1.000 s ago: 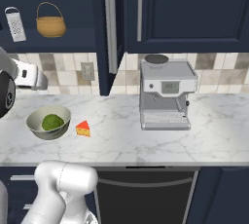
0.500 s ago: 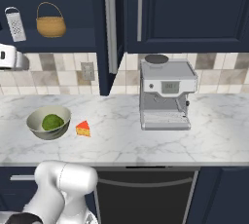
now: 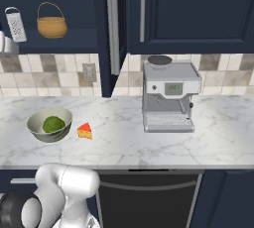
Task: Pick the cheese from the fridge and the cheese grater from the cabinet and place them next to the salad bowl.
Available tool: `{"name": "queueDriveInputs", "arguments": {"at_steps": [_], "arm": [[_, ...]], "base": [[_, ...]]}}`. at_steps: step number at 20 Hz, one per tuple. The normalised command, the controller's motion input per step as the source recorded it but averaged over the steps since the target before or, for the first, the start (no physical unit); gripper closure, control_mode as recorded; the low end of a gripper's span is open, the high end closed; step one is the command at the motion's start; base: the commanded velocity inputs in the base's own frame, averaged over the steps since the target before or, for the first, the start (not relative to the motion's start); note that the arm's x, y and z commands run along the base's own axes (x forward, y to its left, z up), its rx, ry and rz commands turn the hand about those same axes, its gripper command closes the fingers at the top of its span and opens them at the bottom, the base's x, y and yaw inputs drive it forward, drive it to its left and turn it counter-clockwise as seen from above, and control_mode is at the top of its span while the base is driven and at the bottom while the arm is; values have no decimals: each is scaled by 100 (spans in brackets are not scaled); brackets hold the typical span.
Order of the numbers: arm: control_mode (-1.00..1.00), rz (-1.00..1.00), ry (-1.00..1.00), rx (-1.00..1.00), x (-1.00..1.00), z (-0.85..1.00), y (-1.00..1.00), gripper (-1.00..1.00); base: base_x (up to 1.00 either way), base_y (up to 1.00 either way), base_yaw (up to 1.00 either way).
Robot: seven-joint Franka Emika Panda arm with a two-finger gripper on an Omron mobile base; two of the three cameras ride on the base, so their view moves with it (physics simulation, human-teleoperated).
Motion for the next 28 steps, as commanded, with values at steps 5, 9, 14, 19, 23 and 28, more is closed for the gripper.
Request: {"name": "queueDriveInputs", "arguments": {"at_steps": [5, 9, 14, 19, 23, 28], "arm": [[-100, 3, -9, 5, 64, 1, 21, -100], [-100, 12, -1, 3, 14, 23, 15, -100], [-100, 17, 8, -2, 0, 10, 32, -100], [-100, 3, 13, -12, 10, 5, 37, -100], [-100, -2, -1, -3, 39, 0, 5, -100], [-100, -3, 0, 0, 40, 0, 0, -100]], "base": [[0, 0, 0], [0, 0, 0], [0, 0, 0], [0, 0, 0], [0, 0, 0], [0, 0, 0]]}}
